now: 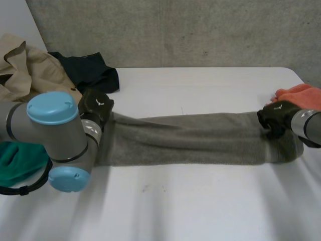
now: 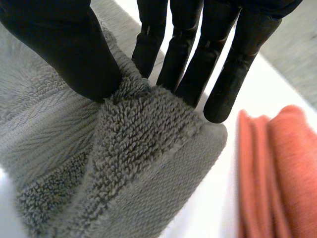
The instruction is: Fold the laundry.
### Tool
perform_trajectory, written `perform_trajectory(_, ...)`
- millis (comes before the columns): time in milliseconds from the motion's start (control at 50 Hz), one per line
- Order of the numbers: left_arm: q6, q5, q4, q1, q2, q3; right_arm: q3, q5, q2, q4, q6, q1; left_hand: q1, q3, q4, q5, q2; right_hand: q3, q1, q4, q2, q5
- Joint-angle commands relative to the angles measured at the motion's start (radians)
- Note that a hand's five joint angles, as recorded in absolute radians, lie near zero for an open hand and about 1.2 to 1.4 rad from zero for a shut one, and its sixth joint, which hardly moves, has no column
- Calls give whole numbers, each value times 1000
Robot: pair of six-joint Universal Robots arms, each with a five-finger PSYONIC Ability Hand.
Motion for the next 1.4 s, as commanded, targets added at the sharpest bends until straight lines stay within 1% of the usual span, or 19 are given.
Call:
perform_trajectory(20, -3, 0, 27, 22, -15, 74, -16, -16, -4, -218, 13, 3, 267, 201, 194, 221, 197, 216, 404, 209, 217, 240)
perform_trajectory(160, 2, 0, 132, 48, -105, 155, -16, -36, 63, -494, 13, 6, 267, 201, 194, 221, 197, 216, 404, 209, 217, 240)
perform_trajectory(280, 0, 17, 177, 51, -188, 203, -42, -36, 154, -621, 8, 9, 265, 199, 191, 218, 194, 216, 404, 209, 217, 240)
perform_trajectory(320, 0, 44, 186, 49, -224, 220, -55, -23, 197, -657, 5, 23, -218, -284, -291, -264, -288, -414, -226, -421, -413, -390)
perform_trajectory(340, 3, 56, 189, 49, -236, 224, -63, -16, 211, -668, 5, 31, -525, -591, -598, -571, -595, -795, -607, -802, -794, -771)
perform_trajectory(360, 5, 63, 189, 48, -244, 226, -68, -16, 220, -672, 4, 35, -743, -809, -817, -790, -813, -1005, -818, -1013, -1005, -982)
perform_trajectory(380, 5, 78, 189, 45, -257, 229, -75, -14, 237, -684, 5, 48, -954, -1020, -1028, -1001, -1025, -1005, -818, -1013, -1005, -982)
perform_trajectory(480, 2, 83, 189, 32, -247, 221, -83, 38, 211, -692, 18, 57, -954, -1020, -1028, -1001, -1025, -1005, -818, -1013, -1005, -982)
perform_trajectory(580, -1, 73, 185, 38, -166, 166, -13, 82, 64, -672, 59, 49, -954, -1020, -1028, -1001, -1025, -1005, -818, -1013, -1005, -982)
perform_trajectory(660, -3, 75, 185, 45, -60, 71, 59, 78, -67, -599, 99, 42, -954, -1020, -1028, -1001, -1025, -1005, -818, -1013, -1005, -982)
perform_trajectory(780, -11, 83, 179, 45, 88, -99, 151, 23, -209, -349, 110, -46, -954, -1020, -1028, -1001, -1025, -1005, -818, -1013, -1005, -982)
perform_trajectory(840, -26, 86, 182, 45, 144, -172, 199, -23, -213, -255, 102, -75, -954, -1020, -1028, -1001, -1025, -993, -805, -1000, -992, -969)
perform_trajectory(900, -46, 87, 182, 42, 169, -210, 239, -51, -202, -237, 93, -93, -954, -1020, -1028, -1001, -1025, -916, -729, -924, -916, -893)
perform_trajectory(1020, -93, 90, 182, 32, 184, -253, 276, -80, -115, -298, 87, -107, -954, -1020, -1028, -1001, -1025, -796, -608, -803, -795, -772)
perform_trajectory(1200, -100, 89, 182, 32, 183, -256, 271, -80, -6, -416, 19, -106, -954, -1020, -1028, -1001, -1025, -675, -488, -683, -675, -652)
perform_trajectory(1240, -100, 87, 180, 32, 184, -256, 264, -77, 13, -431, 2, -104, -954, -1020, -1028, -1001, -1025, -488, -301, -496, -488, -465)
perform_trajectory(1280, -100, 87, 180, 32, 184, -257, 254, -74, 27, -438, -7, -107, -954, -1020, -1028, -1001, -1025, 88, 275, 80, 88, 111)
perform_trajectory(1300, -100, 86, 180, 32, 186, -257, 247, -69, 25, -447, -10, -109, -954, -1020, -1028, -1001, -1025, 215, 403, 207, 215, 239)
perform_trajectory(1400, -100, 83, 177, 31, 201, -259, 285, -37, -21, -448, -12, -129, -954, -1020, -1028, -1001, -1025, 216, 404, 209, 217, 240)
